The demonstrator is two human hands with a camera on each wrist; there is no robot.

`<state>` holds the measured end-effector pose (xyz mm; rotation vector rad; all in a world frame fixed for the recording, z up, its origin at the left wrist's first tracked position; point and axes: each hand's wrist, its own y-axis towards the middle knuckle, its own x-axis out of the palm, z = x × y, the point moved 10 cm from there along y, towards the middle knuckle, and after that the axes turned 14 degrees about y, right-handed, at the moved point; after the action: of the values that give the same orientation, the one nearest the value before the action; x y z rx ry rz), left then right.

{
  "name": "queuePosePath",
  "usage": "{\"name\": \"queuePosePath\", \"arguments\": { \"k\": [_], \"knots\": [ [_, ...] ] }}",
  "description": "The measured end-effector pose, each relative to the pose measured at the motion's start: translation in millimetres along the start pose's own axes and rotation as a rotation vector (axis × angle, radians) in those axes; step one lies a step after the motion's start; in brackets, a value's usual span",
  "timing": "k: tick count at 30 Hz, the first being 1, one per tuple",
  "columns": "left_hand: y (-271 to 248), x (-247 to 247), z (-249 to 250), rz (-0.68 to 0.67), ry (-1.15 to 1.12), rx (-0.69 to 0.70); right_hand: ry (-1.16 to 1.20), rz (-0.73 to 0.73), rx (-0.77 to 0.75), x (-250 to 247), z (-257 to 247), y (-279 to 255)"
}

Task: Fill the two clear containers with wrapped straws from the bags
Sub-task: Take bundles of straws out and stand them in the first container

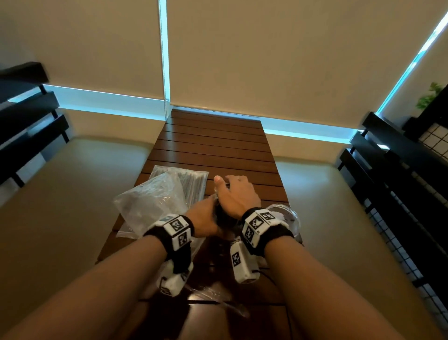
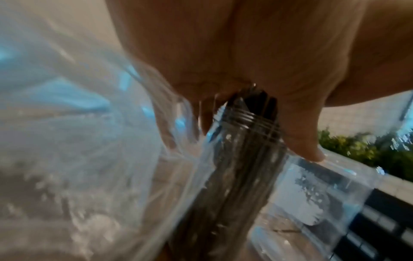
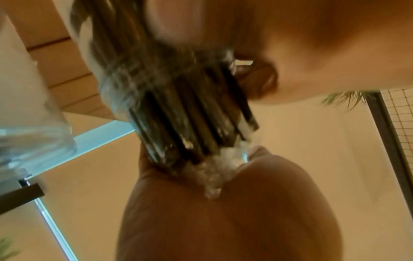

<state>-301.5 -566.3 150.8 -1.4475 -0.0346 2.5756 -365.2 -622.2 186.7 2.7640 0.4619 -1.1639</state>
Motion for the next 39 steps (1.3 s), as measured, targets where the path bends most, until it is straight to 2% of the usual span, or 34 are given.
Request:
{"name": "queuePosePath", "arguments": {
  "k": [2, 4, 7, 9, 11, 12, 14, 18, 23, 27, 31, 32, 34, 36, 37, 39],
  "knots": [
    [3.9, -4.6, 10.8, 0.134, -0.023, 0.044, -0.062, 0.067, 0.032, -1.7, -2.0, 0.1],
    [6.4, -3.1, 15.2, 0.183, 0.019, 0.054, -0.109, 0.109, 0.07, -4.0, -2.1, 3.7],
    [9.1, 6.8, 2.5, 0.206, 0.017, -0.037, -0.206, 0.148, 0.085, -2.1, -2.8, 8.3],
    [10.1, 9.2, -10.8, 0.241, -0.02, -0.112, -0.281, 0.199, 0.041, -1.9, -6.3, 7.3],
    [11.3, 6.7, -11.9, 0.266, -0.019, -0.125, -0.319, 0.207, 0.001, 0.7, -8.3, 8.3],
    [11.8, 5.5, -8.9, 0.255, 0.001, -0.115, -0.324, 0.196, -0.006, 2.0, -8.0, 9.4],
    [12.2, 3.4, -3.8, 0.149, 0.101, -0.116, -0.314, 0.18, -0.015, 1.0, -7.2, 11.3],
    [-5.2, -11.7, -32.6, -0.082, 0.679, -0.218, -0.287, 0.123, -0.058, 0.8, -4.2, 14.9],
    [-53.7, -17.1, -108.7, -0.206, 0.801, -0.441, -0.235, 0.167, -0.123, -10.3, -3.9, 32.9],
    [-56.1, -27.4, -135.0, -0.12, 0.695, -0.46, -0.347, 0.217, -0.155, -23.2, -1.8, 46.6],
    [-44.4, -51.3, -122.5, 0.091, 0.55, -0.373, -0.472, 0.285, -0.112, -48.9, 11.7, 43.9],
    [-42.7, -58.5, -114.2, 0.159, 0.529, -0.357, -0.491, 0.343, -0.173, -55.5, 3.1, 34.8],
    [-43.1, -76.1, -101.5, 0.281, 0.492, -0.34, -0.49, 0.395, -0.4, -53.3, -27.0, 8.6],
    [-47.3, -98.1, -91.6, 0.363, 0.523, -0.343, -0.401, 0.309, -0.572, -34.2, -48.6, -16.7],
    [-50.4, -108.6, -84.4, 0.381, 0.559, -0.341, -0.292, 0.271, -0.573, -28.9, -51.8, -23.8],
    [-57.3, -122.7, -67.7, 0.351, 0.579, -0.359, 0.042, 0.216, -0.445, -28.5, -43.5, -21.0]
  ]
}}
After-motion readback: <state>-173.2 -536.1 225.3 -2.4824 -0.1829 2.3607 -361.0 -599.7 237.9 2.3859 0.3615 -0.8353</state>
